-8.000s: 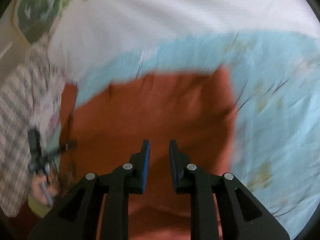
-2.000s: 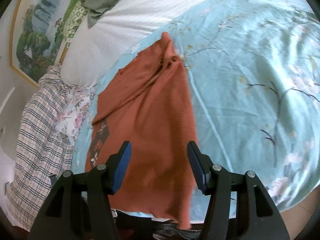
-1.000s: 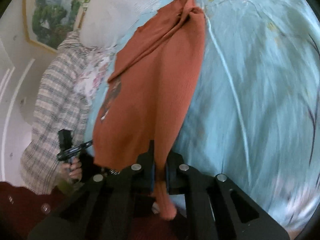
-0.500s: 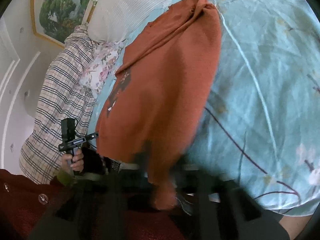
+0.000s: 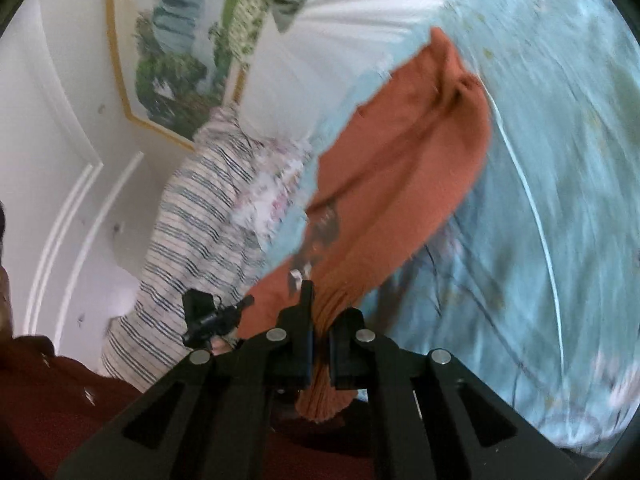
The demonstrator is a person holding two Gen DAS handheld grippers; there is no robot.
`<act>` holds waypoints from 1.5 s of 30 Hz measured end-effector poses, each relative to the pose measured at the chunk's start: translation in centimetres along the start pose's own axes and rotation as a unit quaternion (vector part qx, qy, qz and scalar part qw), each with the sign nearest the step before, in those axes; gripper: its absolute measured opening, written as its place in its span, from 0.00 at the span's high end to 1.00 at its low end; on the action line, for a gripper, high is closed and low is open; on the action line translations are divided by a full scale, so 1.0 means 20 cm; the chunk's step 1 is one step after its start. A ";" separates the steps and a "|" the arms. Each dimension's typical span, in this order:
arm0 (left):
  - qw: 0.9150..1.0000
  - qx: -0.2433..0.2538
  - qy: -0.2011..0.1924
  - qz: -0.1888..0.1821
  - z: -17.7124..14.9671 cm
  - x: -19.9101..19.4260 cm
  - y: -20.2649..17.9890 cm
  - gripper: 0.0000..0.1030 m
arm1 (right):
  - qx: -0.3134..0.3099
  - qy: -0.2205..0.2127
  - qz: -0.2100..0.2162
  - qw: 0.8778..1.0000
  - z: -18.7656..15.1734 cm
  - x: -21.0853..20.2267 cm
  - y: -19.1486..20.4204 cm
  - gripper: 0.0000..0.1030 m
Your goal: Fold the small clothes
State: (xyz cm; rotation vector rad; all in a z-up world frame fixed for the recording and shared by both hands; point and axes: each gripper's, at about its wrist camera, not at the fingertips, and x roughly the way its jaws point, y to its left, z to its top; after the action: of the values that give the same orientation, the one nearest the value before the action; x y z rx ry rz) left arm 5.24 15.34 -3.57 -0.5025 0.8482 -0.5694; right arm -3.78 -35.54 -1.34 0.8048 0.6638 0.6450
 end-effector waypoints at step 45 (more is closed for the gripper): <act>0.987 0.075 0.093 0.108 0.83 1.27 -0.14 0.61 | -0.205 0.158 -0.217 0.941 0.93 1.14 -0.18 0.53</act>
State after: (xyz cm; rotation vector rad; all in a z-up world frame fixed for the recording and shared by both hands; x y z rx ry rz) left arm 31.40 -0.12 -6.43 -0.2195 1.0144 -0.4808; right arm 25.14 -28.82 -0.97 0.1520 0.9279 0.4838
